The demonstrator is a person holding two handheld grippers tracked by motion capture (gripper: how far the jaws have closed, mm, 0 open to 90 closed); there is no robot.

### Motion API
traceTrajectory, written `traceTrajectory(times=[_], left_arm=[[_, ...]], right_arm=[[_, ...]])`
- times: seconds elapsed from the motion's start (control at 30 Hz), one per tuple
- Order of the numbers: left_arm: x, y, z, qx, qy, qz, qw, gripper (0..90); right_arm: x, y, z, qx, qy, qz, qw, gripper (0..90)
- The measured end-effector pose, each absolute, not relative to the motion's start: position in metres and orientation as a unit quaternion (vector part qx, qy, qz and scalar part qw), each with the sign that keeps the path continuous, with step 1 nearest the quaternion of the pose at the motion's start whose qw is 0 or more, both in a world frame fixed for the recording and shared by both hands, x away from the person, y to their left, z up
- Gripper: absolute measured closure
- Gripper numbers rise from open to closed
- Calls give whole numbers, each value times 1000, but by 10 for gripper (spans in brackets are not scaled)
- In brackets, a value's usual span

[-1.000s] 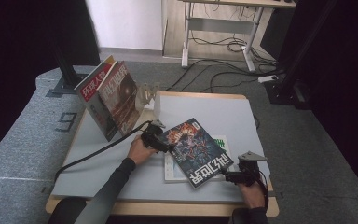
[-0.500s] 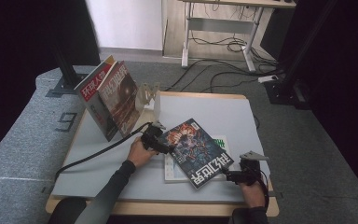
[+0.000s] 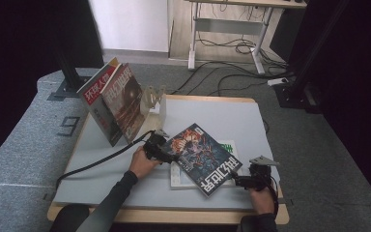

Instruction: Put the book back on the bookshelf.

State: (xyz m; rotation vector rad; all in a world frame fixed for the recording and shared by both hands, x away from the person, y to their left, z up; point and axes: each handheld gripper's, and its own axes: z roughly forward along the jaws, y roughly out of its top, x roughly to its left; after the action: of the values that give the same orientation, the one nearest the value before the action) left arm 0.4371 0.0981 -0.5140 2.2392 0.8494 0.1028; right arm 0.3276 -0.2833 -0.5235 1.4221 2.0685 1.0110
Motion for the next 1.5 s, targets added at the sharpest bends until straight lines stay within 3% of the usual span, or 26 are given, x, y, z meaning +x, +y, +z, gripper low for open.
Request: traceTrajectory(times=[0.63,1.5], left_arm=[[414,103,-511,868,346,56,352,47],[374,106,-511,912,282,78,289,42]], right_arm=[[333,-285,-526,524,734,371,223,6],[355,-291,-527,536,726,373,216,17]])
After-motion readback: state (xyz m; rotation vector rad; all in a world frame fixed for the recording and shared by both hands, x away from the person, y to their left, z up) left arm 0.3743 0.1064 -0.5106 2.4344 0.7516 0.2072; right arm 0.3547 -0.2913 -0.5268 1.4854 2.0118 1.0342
